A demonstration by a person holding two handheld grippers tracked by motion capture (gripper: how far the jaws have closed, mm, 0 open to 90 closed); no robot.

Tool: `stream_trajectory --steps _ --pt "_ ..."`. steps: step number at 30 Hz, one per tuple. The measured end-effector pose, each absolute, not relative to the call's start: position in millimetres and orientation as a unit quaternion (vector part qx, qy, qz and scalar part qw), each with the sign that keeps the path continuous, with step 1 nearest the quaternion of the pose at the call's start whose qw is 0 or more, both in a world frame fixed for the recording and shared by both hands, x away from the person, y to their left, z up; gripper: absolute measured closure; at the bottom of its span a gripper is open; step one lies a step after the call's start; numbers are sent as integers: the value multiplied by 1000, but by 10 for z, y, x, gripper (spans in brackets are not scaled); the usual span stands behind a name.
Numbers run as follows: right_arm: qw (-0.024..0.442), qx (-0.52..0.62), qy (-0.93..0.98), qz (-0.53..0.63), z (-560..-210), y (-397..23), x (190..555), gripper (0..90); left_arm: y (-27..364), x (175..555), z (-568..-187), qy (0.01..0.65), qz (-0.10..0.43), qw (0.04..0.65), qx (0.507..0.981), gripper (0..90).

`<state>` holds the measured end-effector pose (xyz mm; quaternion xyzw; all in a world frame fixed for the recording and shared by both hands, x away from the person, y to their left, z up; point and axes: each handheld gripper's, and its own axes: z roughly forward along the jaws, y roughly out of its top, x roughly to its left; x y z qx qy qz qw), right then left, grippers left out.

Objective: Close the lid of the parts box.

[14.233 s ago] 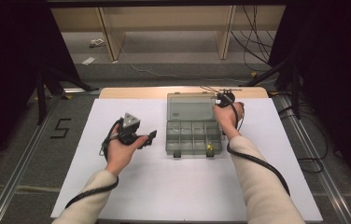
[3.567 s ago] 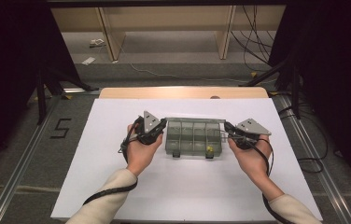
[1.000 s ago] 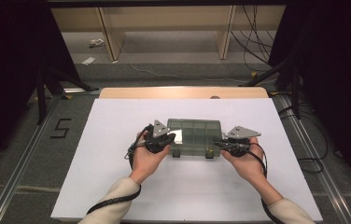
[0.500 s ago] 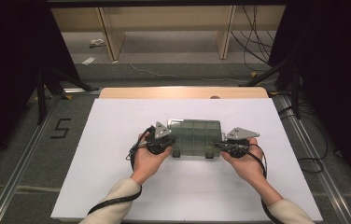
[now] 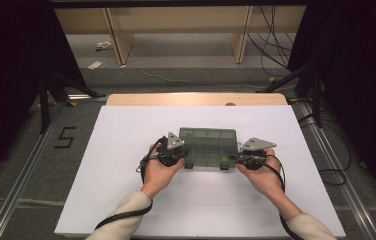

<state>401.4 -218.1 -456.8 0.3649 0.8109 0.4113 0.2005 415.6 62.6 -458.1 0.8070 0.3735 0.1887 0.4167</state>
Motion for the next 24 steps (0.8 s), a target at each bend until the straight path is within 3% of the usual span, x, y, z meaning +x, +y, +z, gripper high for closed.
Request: stream_trajectory --steps 12,16,24 --pt "199 370 808 413 -4609 -2195 4015 900 637 4152 -4617 371 191 421 806 897" --pt "204 364 802 428 -4604 -2248 3976 794 712 4109 -4610 348 186 432 811 759" --pt "212 349 788 460 -4537 -2478 3808 564 1021 3841 -4535 331 177 462 804 377"
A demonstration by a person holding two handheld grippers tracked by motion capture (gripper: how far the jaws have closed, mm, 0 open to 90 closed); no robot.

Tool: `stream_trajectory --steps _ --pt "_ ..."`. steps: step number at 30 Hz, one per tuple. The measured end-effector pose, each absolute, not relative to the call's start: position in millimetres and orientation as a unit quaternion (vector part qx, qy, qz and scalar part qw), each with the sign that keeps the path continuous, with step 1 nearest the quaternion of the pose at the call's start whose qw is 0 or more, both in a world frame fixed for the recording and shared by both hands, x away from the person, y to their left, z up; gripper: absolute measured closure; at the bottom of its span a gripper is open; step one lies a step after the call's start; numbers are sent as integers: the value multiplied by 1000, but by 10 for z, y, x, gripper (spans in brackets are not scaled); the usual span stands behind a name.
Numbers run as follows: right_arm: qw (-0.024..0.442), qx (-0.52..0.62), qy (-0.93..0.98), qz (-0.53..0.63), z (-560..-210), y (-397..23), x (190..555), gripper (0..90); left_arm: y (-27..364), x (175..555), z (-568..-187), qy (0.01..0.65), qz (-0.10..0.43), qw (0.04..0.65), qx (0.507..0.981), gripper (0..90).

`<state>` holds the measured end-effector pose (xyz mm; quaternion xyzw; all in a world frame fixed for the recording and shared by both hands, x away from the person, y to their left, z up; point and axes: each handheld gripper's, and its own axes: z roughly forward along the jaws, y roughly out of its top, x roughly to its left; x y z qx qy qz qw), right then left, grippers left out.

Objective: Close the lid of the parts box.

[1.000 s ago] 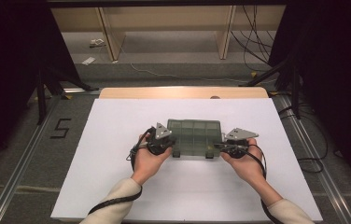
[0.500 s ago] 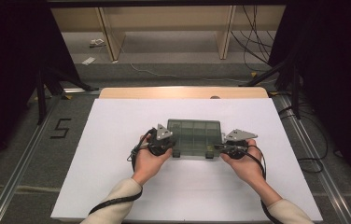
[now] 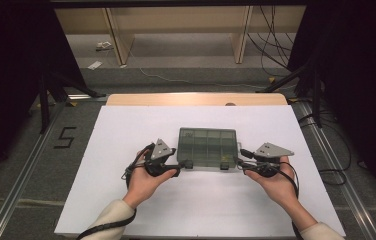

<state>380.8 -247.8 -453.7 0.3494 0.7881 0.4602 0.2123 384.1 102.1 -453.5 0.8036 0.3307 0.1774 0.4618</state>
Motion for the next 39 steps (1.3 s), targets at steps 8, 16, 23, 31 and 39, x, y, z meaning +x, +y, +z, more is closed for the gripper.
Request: stream_trajectory --steps 8,16,23,31,39 --pt "206 343 780 481 -4527 -2693 3603 400 1401 3538 -4557 342 180 480 788 176" --pt "196 338 778 491 -4562 -2840 3467 252 1694 3395 -4531 342 199 483 781 29" --pt "198 341 778 490 -4586 -2892 3388 227 1789 3324 -4566 345 214 466 786 1" --pt "197 342 779 488 -4603 -2937 3318 220 1850 3269 -4592 349 216 461 786 0" --pt "197 341 778 489 -4620 -2945 3293 210 1882 3247 -4608 353 218 460 785 0"
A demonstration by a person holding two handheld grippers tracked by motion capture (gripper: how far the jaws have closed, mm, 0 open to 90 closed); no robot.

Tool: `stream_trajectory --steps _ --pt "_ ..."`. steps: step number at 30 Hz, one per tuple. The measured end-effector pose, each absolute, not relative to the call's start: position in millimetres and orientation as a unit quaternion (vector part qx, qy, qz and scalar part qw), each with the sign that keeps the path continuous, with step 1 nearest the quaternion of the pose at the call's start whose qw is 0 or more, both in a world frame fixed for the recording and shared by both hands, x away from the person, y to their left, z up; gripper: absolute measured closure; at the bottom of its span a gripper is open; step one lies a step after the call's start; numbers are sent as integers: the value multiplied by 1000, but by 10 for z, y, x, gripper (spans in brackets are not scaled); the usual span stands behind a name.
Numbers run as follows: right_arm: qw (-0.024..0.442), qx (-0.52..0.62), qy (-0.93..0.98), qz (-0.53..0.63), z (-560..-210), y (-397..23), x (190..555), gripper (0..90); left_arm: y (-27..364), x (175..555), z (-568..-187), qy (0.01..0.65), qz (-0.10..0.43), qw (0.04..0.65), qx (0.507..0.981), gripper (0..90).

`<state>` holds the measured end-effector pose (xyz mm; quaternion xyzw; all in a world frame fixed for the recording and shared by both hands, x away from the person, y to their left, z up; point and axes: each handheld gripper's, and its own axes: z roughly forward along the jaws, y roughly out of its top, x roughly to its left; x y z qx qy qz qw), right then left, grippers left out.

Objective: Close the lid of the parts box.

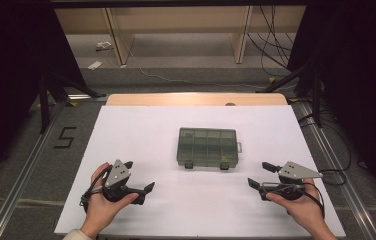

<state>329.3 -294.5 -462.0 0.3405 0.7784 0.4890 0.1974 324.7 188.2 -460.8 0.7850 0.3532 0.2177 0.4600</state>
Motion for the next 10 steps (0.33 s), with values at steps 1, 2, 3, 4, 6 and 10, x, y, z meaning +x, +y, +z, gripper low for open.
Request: stream_trajectory --steps 1,2,3,4,6,10 --pt "198 339 779 489 -4626 -2942 3293 210 1880 3245 -4608 352 218 461 785 0" --pt "199 337 779 490 -4632 -2939 3295 208 1879 3245 -4607 351 220 460 785 0" --pt "198 337 780 489 -4635 -2937 3294 208 1879 3246 -4607 351 221 460 785 0" --pt "198 338 779 489 -4639 -2934 3290 208 1881 3247 -4607 351 221 460 785 0" --pt "198 337 779 490 -4646 -2931 3287 207 1890 3252 -4610 353 221 460 784 0" --pt "198 334 780 491 -4653 -2919 3281 205 1896 3262 -4624 354 220 460 784 0"
